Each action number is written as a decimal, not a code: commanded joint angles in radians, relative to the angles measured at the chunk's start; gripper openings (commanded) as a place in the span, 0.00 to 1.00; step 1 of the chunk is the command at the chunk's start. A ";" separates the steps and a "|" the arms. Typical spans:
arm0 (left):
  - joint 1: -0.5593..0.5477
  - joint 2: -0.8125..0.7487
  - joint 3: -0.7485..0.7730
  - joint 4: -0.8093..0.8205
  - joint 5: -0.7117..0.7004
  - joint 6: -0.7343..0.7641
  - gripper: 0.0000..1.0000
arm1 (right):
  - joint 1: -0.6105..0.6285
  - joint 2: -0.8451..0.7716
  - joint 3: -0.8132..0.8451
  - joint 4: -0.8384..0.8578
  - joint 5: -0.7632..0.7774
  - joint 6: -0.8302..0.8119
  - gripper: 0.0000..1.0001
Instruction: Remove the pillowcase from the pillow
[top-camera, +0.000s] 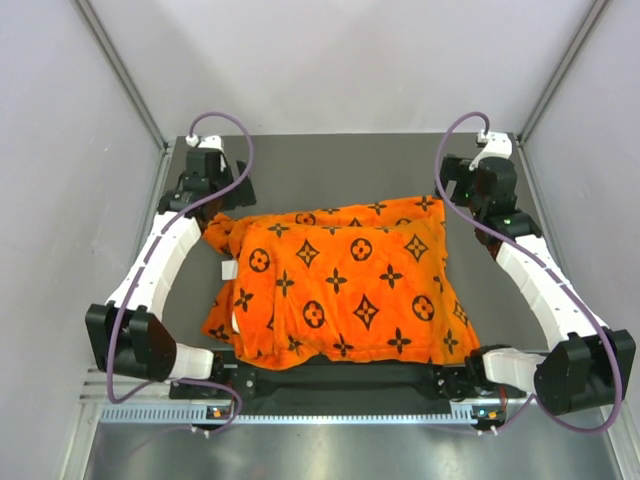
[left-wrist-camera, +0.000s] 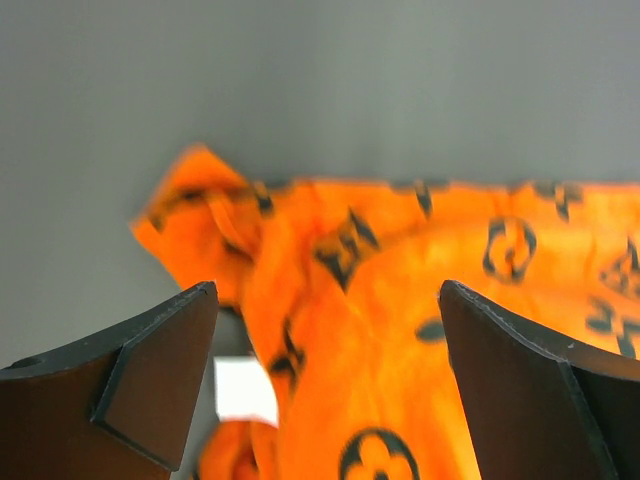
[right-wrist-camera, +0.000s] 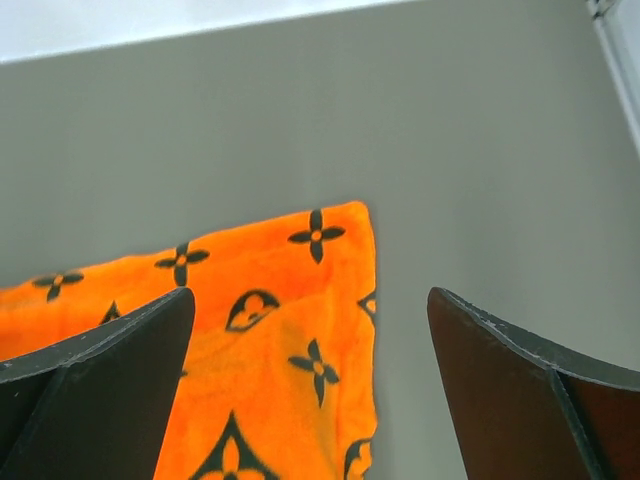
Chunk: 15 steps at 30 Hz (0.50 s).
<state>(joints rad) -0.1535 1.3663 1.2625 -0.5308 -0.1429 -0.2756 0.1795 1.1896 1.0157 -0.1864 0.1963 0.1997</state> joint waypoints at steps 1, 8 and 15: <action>-0.020 0.002 0.057 -0.148 0.072 -0.083 0.97 | 0.014 -0.005 0.018 -0.071 -0.058 0.027 1.00; -0.043 -0.062 0.049 -0.383 0.108 -0.207 0.97 | 0.098 -0.035 -0.008 -0.275 -0.101 0.079 1.00; -0.067 -0.174 -0.049 -0.503 0.195 -0.316 0.97 | 0.152 -0.174 -0.153 -0.398 -0.153 0.182 1.00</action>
<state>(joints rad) -0.2047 1.2556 1.2469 -0.9455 0.0048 -0.5190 0.3145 1.1065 0.9085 -0.5156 0.0826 0.3145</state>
